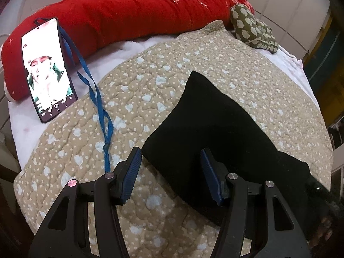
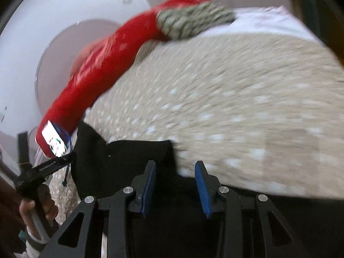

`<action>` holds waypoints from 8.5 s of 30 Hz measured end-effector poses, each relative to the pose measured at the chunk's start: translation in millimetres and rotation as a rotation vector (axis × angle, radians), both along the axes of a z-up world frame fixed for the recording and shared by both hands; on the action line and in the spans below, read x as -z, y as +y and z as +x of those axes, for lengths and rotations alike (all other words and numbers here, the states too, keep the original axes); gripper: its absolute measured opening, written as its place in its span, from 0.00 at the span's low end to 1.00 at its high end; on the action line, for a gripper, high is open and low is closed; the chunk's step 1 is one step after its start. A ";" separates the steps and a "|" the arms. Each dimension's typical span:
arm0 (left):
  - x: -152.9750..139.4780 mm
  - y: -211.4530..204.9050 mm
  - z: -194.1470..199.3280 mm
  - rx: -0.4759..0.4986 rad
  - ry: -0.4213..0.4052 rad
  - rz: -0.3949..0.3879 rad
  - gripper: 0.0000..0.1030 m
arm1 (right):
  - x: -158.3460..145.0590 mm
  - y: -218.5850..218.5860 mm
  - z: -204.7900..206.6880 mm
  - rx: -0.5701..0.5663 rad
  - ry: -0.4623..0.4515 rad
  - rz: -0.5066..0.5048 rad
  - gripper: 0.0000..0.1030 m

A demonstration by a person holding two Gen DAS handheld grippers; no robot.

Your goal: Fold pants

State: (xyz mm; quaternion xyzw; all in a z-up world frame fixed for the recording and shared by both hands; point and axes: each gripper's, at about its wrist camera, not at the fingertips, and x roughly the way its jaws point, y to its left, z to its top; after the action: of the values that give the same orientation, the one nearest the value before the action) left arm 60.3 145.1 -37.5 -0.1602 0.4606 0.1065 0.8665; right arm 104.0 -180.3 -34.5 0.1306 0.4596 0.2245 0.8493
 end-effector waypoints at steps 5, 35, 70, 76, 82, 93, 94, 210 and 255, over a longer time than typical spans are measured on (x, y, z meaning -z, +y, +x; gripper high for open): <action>6.5 2.4 7.1 0.011 0.011 -0.001 0.55 | -8.9 21.3 17.5 -0.014 -0.092 -0.081 0.06; 3.5 -26.6 32.4 0.051 0.010 0.111 0.68 | -19.5 17.3 -14.0 -0.004 -0.166 -0.201 0.21; -23.8 -68.9 -16.7 0.138 -0.024 0.099 0.68 | 10.3 -194.8 -130.7 0.414 -0.100 -0.341 0.08; -33.4 -53.4 -20.6 0.099 -0.055 0.108 0.68 | -34.8 -209.2 -136.2 0.471 -0.203 -0.406 0.07; -19.8 -36.3 -20.3 0.063 -0.012 0.083 0.68 | 14.0 -199.4 -93.6 0.449 -0.074 -0.519 0.07; -16.7 -3.3 -10.2 -0.001 -0.013 0.051 0.68 | -45.7 -91.3 -120.2 0.100 -0.286 -0.234 0.40; -14.1 -4.2 -7.0 0.001 -0.004 0.056 0.68 | -45.0 -64.4 -117.5 0.015 -0.305 -0.193 0.40; -6.6 -401.8 17.5 0.839 0.077 -0.036 0.69 | 24.0 -247.2 -183.3 0.531 -0.102 -0.001 0.44; -58.6 -294.0 53.2 0.855 -0.058 -0.003 0.31 | -46.5 -83.2 -110.4 0.111 -0.264 0.195 0.13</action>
State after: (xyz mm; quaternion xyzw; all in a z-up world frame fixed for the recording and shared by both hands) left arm 113.5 -149.0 21.1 0.0410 0.4610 -0.2676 0.8451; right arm -6.4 -263.5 12.0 0.2067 0.3122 0.2360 0.8967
